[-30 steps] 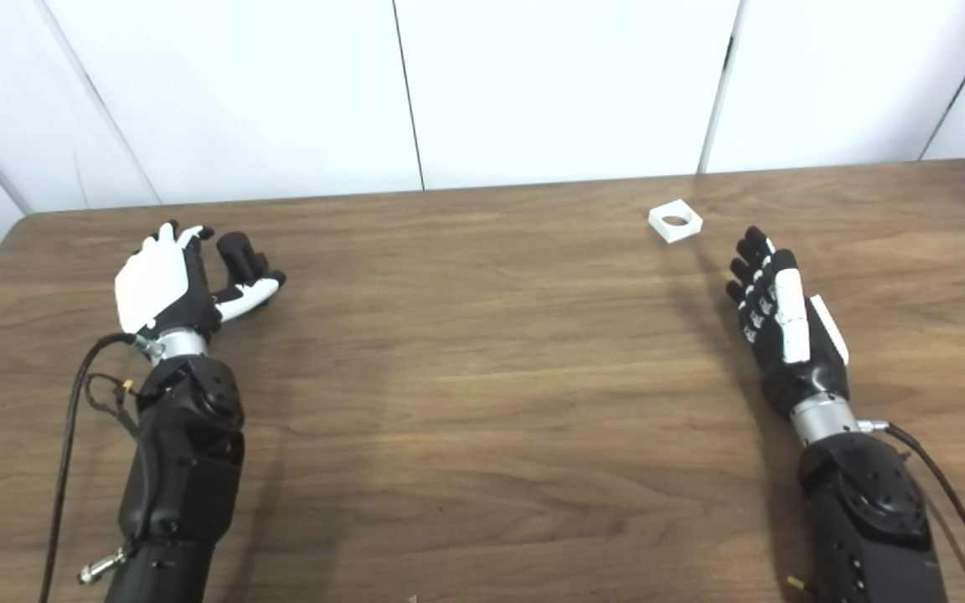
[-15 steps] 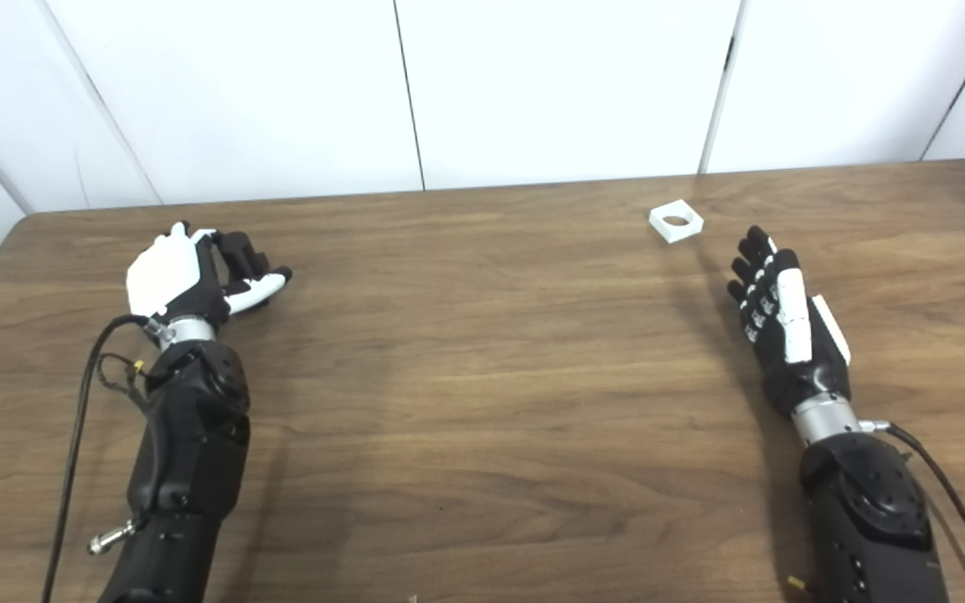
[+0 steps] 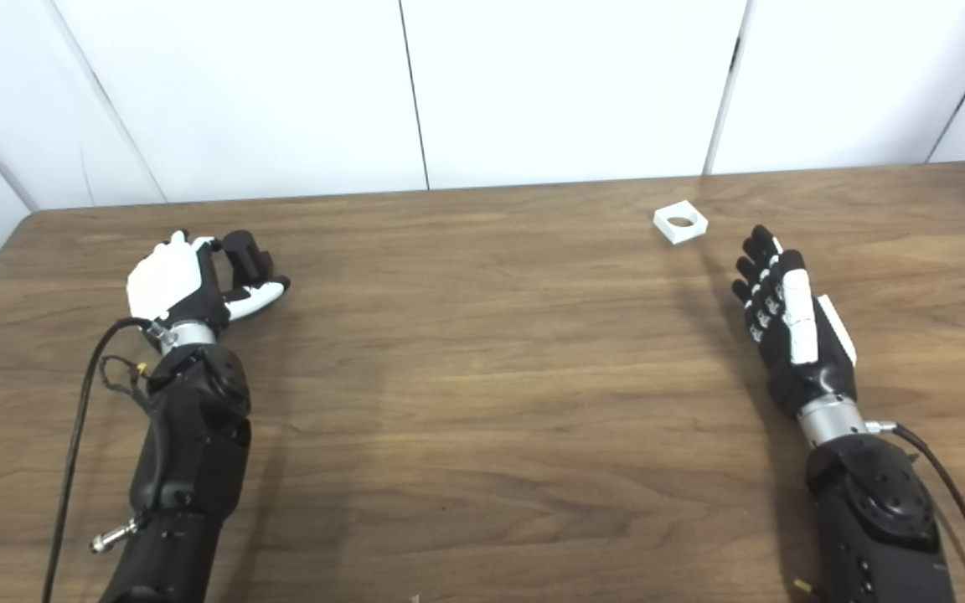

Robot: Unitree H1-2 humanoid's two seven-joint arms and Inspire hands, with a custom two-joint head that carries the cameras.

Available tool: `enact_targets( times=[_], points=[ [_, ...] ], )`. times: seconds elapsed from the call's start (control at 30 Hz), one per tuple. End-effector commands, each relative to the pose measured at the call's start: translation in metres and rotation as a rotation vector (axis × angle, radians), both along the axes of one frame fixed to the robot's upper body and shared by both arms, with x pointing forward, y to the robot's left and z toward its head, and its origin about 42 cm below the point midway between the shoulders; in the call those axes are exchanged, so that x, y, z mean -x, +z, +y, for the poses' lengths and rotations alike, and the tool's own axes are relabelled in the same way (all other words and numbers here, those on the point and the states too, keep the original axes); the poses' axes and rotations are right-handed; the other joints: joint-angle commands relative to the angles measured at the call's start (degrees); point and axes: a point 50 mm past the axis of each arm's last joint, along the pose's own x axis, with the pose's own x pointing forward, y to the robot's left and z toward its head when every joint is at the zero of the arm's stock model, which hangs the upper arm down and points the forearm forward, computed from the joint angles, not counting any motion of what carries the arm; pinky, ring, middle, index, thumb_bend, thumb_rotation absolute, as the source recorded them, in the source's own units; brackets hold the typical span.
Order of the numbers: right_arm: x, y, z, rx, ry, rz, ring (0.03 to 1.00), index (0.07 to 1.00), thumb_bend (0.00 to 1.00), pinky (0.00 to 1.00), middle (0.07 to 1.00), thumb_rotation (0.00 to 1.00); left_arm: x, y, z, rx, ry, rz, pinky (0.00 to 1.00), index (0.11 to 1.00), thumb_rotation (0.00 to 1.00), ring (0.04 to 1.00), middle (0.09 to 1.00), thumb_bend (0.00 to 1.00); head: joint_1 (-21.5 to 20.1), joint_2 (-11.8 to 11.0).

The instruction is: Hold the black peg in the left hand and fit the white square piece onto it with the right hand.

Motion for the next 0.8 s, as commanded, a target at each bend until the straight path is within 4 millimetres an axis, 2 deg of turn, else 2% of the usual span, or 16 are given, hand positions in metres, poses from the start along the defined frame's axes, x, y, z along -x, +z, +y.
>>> enact_targets(
  times=[0.0, 0.33, 0.77],
  points=[
    [0.007, -0.009, -0.007, 0.007, 0.0, 0.005, 1.0, 1.0, 0.56, 1.0, 1.0, 1.0, -0.015, 0.028, 0.001, -0.053, 0.002, -0.086, 1.0, 0.816, 0.55, 1.0, 1.0, 0.76, 0.1, 0.0],
    [0.007, -0.007, -0.008, 0.01, 0.014, 0.005, 1.0, 1.0, 0.55, 1.0, 1.0, 1.0, -0.018, 0.024, 0.002, -0.087, 0.004, -0.043, 1.0, 0.836, 0.61, 1.0, 1.0, 0.76, 0.0, -0.1],
    [0.009, -0.006, -0.007, 0.004, 0.017, 0.002, 1.0, 1.0, 0.56, 1.0, 1.0, 1.0, -0.034, 0.021, 0.004, -0.122, 0.001, -0.018, 1.0, 0.831, 0.59, 1.0, 1.0, 0.76, -0.3, -0.3]
  ],
)
